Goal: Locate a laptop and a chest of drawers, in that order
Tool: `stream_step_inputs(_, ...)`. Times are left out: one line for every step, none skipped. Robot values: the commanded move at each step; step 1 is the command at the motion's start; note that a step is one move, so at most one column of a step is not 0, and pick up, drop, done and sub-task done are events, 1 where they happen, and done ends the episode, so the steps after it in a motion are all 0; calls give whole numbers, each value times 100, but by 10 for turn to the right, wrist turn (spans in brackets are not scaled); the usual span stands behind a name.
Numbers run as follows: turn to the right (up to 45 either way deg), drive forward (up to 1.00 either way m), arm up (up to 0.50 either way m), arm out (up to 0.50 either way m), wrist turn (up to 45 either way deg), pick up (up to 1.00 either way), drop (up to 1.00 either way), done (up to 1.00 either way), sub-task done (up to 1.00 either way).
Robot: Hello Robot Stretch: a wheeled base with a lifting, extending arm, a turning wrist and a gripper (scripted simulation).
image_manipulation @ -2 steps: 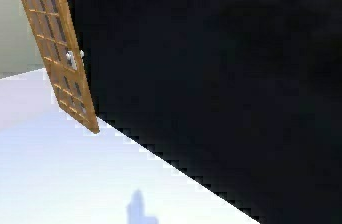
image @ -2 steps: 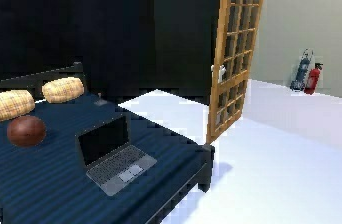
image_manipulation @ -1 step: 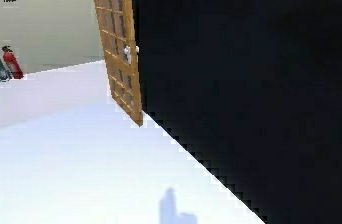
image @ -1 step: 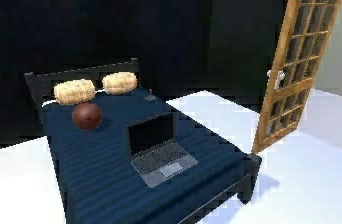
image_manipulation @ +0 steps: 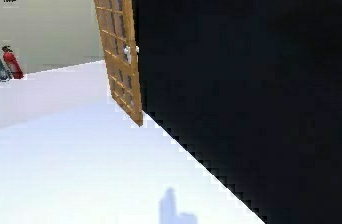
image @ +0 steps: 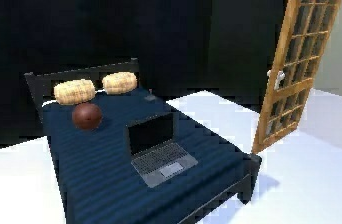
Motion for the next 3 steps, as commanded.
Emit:
stream_step_inputs(-450,0,0,0,0,0,0,0,0)
stream_step_inputs(-450,0,0,0,0,0,0,0,0)
stream_step_inputs(-240,0,0,0,0,0,0,0,0)
